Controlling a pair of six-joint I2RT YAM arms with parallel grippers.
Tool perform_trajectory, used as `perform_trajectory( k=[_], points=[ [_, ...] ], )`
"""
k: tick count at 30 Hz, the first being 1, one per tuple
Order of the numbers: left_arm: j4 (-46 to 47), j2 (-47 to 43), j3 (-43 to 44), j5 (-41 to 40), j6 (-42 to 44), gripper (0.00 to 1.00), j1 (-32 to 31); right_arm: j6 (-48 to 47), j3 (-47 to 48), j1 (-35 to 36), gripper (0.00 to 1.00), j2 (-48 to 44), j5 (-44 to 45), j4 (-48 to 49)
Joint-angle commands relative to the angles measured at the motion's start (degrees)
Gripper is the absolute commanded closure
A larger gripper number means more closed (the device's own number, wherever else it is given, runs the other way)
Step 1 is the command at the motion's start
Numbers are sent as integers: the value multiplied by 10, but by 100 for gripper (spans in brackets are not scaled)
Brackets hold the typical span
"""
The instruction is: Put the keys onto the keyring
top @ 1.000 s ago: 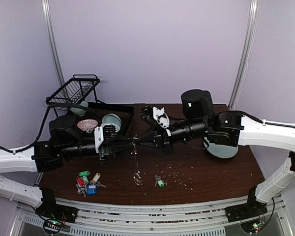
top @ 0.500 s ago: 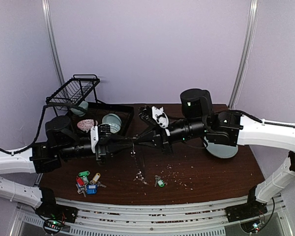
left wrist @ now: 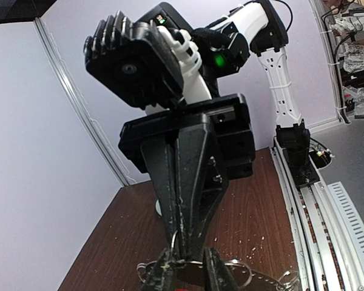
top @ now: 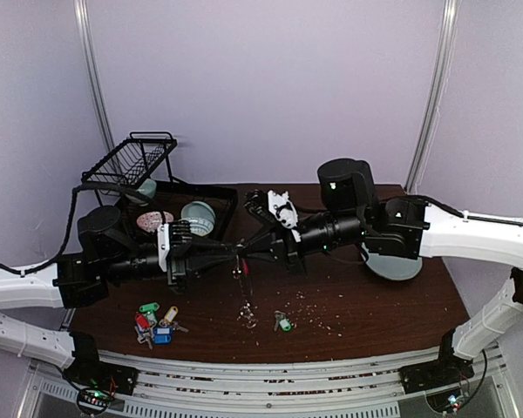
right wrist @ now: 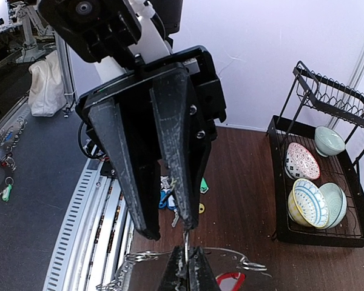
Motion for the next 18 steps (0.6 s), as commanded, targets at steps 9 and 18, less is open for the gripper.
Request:
perform_trajectory(
  k=[9,18],
  points=[
    [-7,13,22,-29,-1,82,-1,-13,28,13,100,-3,-53,20],
    [-18,15,24,-45,2,100,-1,-19,29,13,100,-6,-55,10]
  ],
)
